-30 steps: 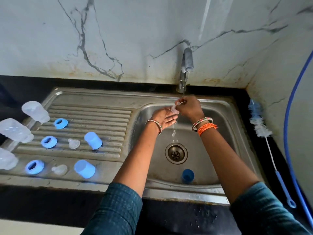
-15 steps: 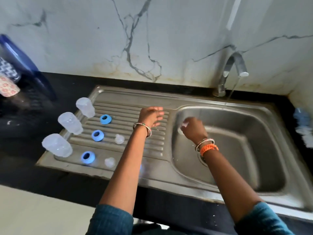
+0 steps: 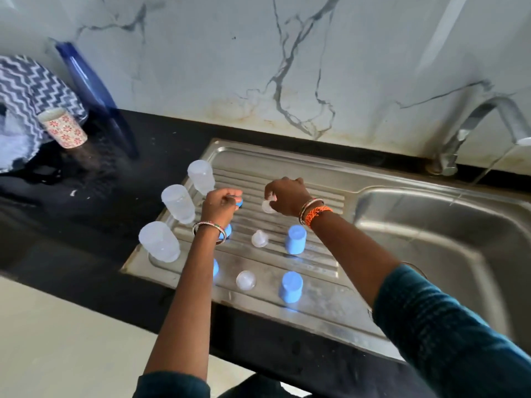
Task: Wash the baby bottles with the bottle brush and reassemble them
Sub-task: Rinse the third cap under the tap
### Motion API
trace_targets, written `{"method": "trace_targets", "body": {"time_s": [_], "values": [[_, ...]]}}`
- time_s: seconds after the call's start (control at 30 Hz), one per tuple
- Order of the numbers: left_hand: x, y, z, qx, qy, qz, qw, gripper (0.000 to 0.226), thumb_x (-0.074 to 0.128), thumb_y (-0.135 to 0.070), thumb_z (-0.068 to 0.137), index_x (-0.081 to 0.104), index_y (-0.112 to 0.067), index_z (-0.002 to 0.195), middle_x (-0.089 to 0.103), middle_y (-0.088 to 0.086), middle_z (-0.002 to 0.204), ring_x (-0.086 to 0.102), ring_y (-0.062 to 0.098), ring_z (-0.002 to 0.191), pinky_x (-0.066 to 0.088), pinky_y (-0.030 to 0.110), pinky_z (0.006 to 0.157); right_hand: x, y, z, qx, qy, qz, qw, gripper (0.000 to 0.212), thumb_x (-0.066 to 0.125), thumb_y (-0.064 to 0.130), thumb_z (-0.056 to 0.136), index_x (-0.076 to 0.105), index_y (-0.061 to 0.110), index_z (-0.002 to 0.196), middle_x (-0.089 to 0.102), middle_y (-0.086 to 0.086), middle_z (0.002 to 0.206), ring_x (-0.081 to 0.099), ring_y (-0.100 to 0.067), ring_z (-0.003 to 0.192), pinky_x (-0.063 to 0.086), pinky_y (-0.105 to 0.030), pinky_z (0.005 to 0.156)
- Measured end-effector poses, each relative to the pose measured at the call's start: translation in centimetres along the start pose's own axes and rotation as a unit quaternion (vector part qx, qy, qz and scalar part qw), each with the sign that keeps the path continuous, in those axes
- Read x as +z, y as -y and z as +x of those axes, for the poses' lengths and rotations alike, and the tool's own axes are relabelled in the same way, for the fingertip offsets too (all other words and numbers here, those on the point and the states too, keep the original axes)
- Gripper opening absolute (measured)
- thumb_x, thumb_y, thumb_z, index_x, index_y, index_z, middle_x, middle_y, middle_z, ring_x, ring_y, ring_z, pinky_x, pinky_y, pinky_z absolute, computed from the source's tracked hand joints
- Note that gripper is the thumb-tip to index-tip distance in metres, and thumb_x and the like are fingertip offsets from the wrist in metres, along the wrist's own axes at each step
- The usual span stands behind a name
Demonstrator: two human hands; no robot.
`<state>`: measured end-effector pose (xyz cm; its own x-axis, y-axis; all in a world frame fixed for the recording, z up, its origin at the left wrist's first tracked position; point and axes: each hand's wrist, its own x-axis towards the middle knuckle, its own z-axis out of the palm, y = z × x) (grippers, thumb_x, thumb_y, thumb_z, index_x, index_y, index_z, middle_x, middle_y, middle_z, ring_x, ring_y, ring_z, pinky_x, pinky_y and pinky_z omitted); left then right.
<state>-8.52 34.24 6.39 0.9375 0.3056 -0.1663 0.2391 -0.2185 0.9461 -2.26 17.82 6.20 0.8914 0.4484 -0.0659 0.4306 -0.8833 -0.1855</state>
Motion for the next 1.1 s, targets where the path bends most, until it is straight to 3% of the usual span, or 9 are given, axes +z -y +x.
{"method": "trace_targets", "body": {"time_s": [0.17, 0.27, 0.4, 0.6, 0.7, 0.83, 0.9, 1.0, 1.1], "values": [[-0.6, 0.7, 0.4, 0.005, -0.003, -0.012, 1.000, 0.027, 0.044, -0.002, 0.089, 0.067, -0.014, 0.092, 0.068, 0.001, 0.084, 0.063, 0.014, 0.074, 0.046, 0.024, 0.059, 1.3, 0.1, 0.4, -0.009, 0.028, -0.026, 0.999, 0.027, 0.061, 0.024, 0.084, 0.061, 0.027, 0.110, 0.064, 0.003, 0.112, 0.057, -0.022, 0.109, 0.033, -0.041, 0.097], [0.4, -0.2, 0.1, 0.011, -0.003, -0.017, 1.000, 0.028, 0.041, 0.001, 0.088, 0.066, -0.012, 0.093, 0.065, -0.004, 0.079, 0.061, 0.008, 0.070, 0.046, 0.018, 0.053, 0.0, -0.5, -0.6, 0.011, 0.004, 0.007, 1.000, 0.038, 0.061, 0.023, 0.084, 0.056, 0.027, 0.121, 0.067, 0.003, 0.109, 0.057, -0.022, 0.109, 0.034, -0.040, 0.095], [3.8, -2.3, -0.6, 0.046, 0.027, -0.038, 0.998, 0.029, 0.041, 0.004, 0.088, 0.064, -0.013, 0.087, 0.065, -0.004, 0.079, 0.061, 0.003, 0.066, 0.044, 0.008, 0.048, -3.7, -3.2, -3.9, 0.049, -0.066, 0.052, 0.995, 0.031, 0.059, 0.020, 0.085, 0.062, 0.026, 0.116, 0.069, 0.006, 0.104, 0.059, -0.020, 0.106, 0.040, -0.037, 0.092], [15.4, -5.1, -3.9, 0.074, 0.199, -0.033, 0.977, 0.030, 0.042, -0.001, 0.094, 0.059, -0.021, 0.079, 0.064, -0.004, 0.077, 0.060, -0.004, 0.052, 0.042, 0.013, 0.044, -7.5, -11.7, -14.8, 0.164, -0.115, 0.113, 0.973, 0.029, 0.056, 0.009, 0.080, 0.070, 0.020, 0.103, 0.071, 0.000, 0.093, 0.063, -0.022, 0.094, 0.051, -0.034, 0.082], [22.1, -5.0, -6.3, 0.029, 0.311, -0.007, 0.950, 0.027, 0.040, 0.001, 0.096, 0.057, -0.016, 0.083, 0.064, -0.007, 0.067, 0.057, -0.003, 0.049, 0.044, 0.014, 0.045, -6.6, -17.6, -20.6, 0.251, -0.102, 0.123, 0.955, 0.029, 0.055, 0.008, 0.079, 0.072, 0.021, 0.099, 0.071, -0.002, 0.098, 0.063, -0.023, 0.097, 0.050, -0.033, 0.086], [29.1, -2.4, -9.8, -0.006, 0.391, 0.066, 0.918, 0.025, 0.050, -0.003, 0.093, 0.057, -0.022, 0.077, 0.061, -0.009, 0.070, 0.054, 0.004, 0.053, 0.039, 0.013, 0.041, -2.1, -23.3, -25.2, 0.329, 0.040, 0.110, 0.937, 0.027, 0.065, 0.013, 0.080, 0.070, 0.019, 0.107, 0.069, -0.006, 0.112, 0.062, -0.026, 0.106, 0.048, -0.032, 0.093], [31.7, -0.8, -11.4, -0.015, 0.413, 0.110, 0.904, 0.024, 0.055, -0.005, 0.091, 0.058, -0.023, 0.074, 0.060, -0.005, 0.073, 0.053, 0.008, 0.058, 0.039, 0.013, 0.042, 1.1, -24.6, -26.4, 0.327, 0.162, 0.105, 0.925, 0.033, 0.074, 0.020, 0.080, 0.068, 0.011, 0.111, 0.067, -0.010, 0.116, 0.061, -0.027, 0.110, 0.044, -0.028, 0.090], [34.0, 0.8, -12.8, -0.026, 0.434, 0.158, 0.887, 0.018, 0.055, -0.011, 0.091, 0.063, -0.023, 0.080, 0.063, 0.002, 0.080, 0.054, 0.009, 0.061, 0.040, 0.018, 0.048, 6.2, -24.8, -27.5, 0.312, 0.349, 0.090, 0.879, 0.053, 0.075, 0.039, 0.079, 0.062, 0.005, 0.117, 0.065, -0.010, 0.112, 0.062, -0.026, 0.103, 0.045, -0.028, 0.085], [35.3, 1.9, -13.1, -0.029, 0.429, 0.174, 0.886, 0.013, 0.058, -0.011, 0.090, 0.068, -0.019, 0.093, 0.065, 0.004, 0.086, 0.057, 0.012, 0.066, 0.042, 0.020, 0.050, 10.1, -25.0, -28.6, 0.292, 0.398, 0.038, 0.869, 0.051, 0.074, 0.031, 0.080, 0.058, 0.003, 0.120, 0.063, -0.012, 0.120, 0.062, -0.028, 0.107, 0.050, -0.032, 0.092]]}}
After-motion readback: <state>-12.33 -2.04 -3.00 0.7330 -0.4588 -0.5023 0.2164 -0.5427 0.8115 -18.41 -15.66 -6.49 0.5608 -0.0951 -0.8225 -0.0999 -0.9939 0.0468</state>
